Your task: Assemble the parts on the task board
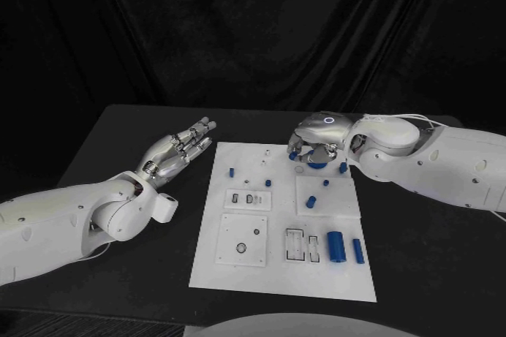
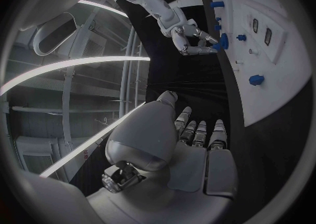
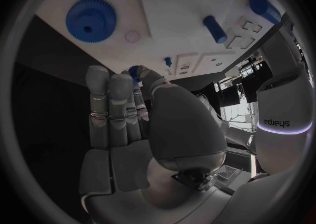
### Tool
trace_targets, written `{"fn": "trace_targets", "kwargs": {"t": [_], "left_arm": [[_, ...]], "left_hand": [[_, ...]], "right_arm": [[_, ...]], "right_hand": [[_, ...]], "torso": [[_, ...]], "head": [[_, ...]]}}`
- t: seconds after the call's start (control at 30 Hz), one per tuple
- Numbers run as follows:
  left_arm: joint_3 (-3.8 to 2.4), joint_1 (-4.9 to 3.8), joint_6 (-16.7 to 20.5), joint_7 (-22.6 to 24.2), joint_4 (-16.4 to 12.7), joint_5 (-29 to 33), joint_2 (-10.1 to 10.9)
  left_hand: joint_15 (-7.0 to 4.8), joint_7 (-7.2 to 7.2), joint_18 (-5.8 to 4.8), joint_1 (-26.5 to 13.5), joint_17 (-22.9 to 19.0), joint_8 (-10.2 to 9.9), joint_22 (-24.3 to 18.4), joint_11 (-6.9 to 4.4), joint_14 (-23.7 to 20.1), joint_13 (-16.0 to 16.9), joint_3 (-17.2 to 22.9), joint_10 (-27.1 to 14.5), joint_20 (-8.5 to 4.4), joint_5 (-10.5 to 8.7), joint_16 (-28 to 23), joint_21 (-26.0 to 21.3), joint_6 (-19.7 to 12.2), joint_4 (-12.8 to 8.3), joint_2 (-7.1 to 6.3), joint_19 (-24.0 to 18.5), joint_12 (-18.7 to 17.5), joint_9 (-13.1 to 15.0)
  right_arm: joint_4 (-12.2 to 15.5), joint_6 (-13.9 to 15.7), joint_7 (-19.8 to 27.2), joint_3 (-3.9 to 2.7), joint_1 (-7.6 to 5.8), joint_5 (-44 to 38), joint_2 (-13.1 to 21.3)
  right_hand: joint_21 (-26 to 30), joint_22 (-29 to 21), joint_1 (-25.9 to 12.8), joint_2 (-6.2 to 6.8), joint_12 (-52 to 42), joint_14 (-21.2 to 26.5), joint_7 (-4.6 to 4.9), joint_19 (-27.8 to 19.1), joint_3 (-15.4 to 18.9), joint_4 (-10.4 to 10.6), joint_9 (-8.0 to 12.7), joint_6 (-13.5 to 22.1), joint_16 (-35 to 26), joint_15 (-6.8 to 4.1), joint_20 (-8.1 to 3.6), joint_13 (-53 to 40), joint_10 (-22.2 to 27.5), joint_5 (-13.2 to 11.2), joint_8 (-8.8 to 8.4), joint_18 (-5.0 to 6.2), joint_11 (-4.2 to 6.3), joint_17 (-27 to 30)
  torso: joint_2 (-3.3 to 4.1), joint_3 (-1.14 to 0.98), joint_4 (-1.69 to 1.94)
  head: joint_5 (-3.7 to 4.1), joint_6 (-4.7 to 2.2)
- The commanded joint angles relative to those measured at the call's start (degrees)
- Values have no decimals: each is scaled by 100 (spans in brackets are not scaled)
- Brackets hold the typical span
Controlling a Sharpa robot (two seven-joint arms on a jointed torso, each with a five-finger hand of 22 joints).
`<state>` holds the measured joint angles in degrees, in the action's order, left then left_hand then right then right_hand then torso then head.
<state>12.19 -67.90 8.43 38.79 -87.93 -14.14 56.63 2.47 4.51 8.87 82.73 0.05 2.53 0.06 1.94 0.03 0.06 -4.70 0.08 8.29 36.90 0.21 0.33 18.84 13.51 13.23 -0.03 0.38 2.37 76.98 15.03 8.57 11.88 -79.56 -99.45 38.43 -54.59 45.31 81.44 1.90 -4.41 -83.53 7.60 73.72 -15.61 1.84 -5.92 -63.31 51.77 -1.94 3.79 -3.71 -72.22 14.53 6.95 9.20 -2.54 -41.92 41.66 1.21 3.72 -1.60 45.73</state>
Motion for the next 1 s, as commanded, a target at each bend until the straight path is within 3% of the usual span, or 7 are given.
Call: {"fn": "trace_targets", "kwargs": {"t": [0.03,0.33,0.53,0.7,0.87,1.0], "left_arm": [[-5,-16,-33,1281,-21,-7,-4],[-6,-16,-47,1272,-8,-7,-36],[-6,-16,-67,1272,1,-7,-75],[-6,-17,-83,1254,18,-7,-99],[-6,-17,-86,1249,31,-7,-110],[-6,-17,-102,1249,86,-7,-147]], "left_hand": [[48,-14,85,47,-5,36,-6,51,-3,-6,36,-8,48,30,-21,-33,42,-6,-12,3,-38,6],[45,-12,89,47,-5,40,-6,53,-3,-6,44,-8,49,36,-21,-33,52,-12,-17,3,-38,7],[45,-12,89,48,-5,39,-6,53,-3,-6,46,-8,49,37,-21,-33,45,-13,-17,3,-38,6],[44,-9,93,51,-5,40,-6,56,-3,-6,65,-8,51,43,-21,-33,44,-19,-9,3,-38,5],[45,-8,95,52,-5,40,-6,57,-3,-6,76,-8,53,44,-21,-33,43,-22,-3,3,-38,5],[47,-7,96,54,-5,40,-6,58,-3,-6,87,-8,53,44,-21,-33,47,-25,1,3,-38,5]], "right_arm": [[-103,176,-119,-2,-60,192,-124],[-708,128,-100,-2,-87,341,-694],[-1096,115,-77,-2,-1,369,-991],[-1323,120,-71,-2,58,376,-1146],[-1435,106,-69,-2,85,379,-1228],[-1468,76,-64,-2,95,379,-1265]], "right_hand": [[-43,48,-80,18,41,-36,-207,37,-22,36,-536,-223,50,-5,15,9,-33,-50,222,-64,-13,-43],[-196,244,-108,37,74,-74,-204,92,-50,58,-552,-189,226,-1,17,11,-10,-72,193,-96,-20,-242],[-250,315,-127,51,89,-83,-195,98,-84,77,-564,-151,286,8,23,12,29,-74,160,-105,-34,-299],[-270,343,-136,59,91,-82,-189,96,-101,86,-569,-132,307,13,27,12,50,-74,143,-108,-40,-319],[-283,362,-140,64,91,-79,-185,94,-113,90,-572,-119,318,17,30,12,64,-73,131,-110,-44,-331],[-294,381,-141,71,92,-75,-182,87,-132,93,-576,-101,338,21,34,12,84,-73,115,-112,-50,-352]], "torso": [[4,3,-14],[22,11,36],[38,19,56],[51,13,73],[65,12,59],[71,6,85]], "head": [[27,-14],[215,-20],[188,-43],[167,-45],[178,-65],[194,-67]]}}
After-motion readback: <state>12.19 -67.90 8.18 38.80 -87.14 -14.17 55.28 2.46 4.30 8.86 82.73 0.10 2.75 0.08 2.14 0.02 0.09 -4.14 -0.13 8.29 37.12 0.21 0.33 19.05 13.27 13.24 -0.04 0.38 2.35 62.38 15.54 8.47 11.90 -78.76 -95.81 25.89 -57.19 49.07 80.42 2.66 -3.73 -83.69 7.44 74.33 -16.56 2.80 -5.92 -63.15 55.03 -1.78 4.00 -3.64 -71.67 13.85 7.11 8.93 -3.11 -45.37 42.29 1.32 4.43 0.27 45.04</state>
